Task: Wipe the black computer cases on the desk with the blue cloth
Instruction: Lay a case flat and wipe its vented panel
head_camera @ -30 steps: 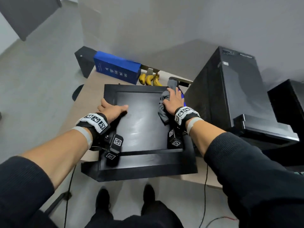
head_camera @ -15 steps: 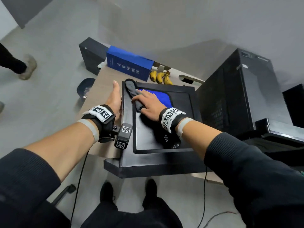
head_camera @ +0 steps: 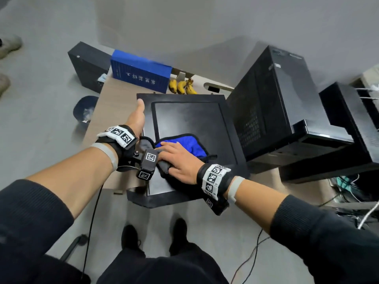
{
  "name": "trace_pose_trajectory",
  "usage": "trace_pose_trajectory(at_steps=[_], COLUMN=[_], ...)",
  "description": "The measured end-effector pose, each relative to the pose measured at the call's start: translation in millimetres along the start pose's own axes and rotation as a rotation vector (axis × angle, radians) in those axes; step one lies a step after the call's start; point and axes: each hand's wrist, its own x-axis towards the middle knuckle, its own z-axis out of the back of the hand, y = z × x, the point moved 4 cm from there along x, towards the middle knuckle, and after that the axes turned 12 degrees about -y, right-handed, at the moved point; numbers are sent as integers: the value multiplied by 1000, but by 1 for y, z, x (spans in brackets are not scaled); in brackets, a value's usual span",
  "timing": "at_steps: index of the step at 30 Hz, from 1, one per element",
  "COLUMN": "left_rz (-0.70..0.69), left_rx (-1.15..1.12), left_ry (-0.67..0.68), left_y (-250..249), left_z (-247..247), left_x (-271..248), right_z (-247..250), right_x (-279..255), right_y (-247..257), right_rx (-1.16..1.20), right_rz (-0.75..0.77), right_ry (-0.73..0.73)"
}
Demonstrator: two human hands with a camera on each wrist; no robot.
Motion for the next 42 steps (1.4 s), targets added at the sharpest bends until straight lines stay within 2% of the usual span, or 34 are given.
trace_pose_trajectory(at_steps=[2,6,10,13,17,21,23,26,28,32,34,38,42], left_rz=[-29,-103,-156,-173,-212,-258,-246,-225,-231,-313,-328,-271,-434], left_rx=[111,175,325,429,531,485,484,478,463,447,452,388,405], left_ry=[-78,-218,-359,-441,-597,-746,-765,-737,-688,-550,-513,-542,-580], left_y=[23,20,44,58,74,87,89,85,86,94,95,104,116], left_z=[-5,1,-5,-22,-43,-52,-54,-48,-41,-27,-11,36,57], left_x=[33,-40,-55,-73,-99,-115,-121,-125,-124,-129,-133,-136,-137], right_z=[0,-1,3,14,41,60,54,40,31,1,-15,-40,-54], right_x=[-3,-27,-70,-121,-199,-242,-243,-236,-232,-203,-179,-136,-105], right_y=[4,9,6,-14,-60,-102,-103,-93,-81,-29,-4,36,53], right_rx=[12,26,51,30,45,101,164,107,63,167,137,54,-20], right_rz=[4,48,91,108,8,-246,-330,-389,-440,-286,-208,-167,-82], right_ry=[-7,-30,-66,-89,-207,-374,-393,-422,-350,-172,-131,-114,-80])
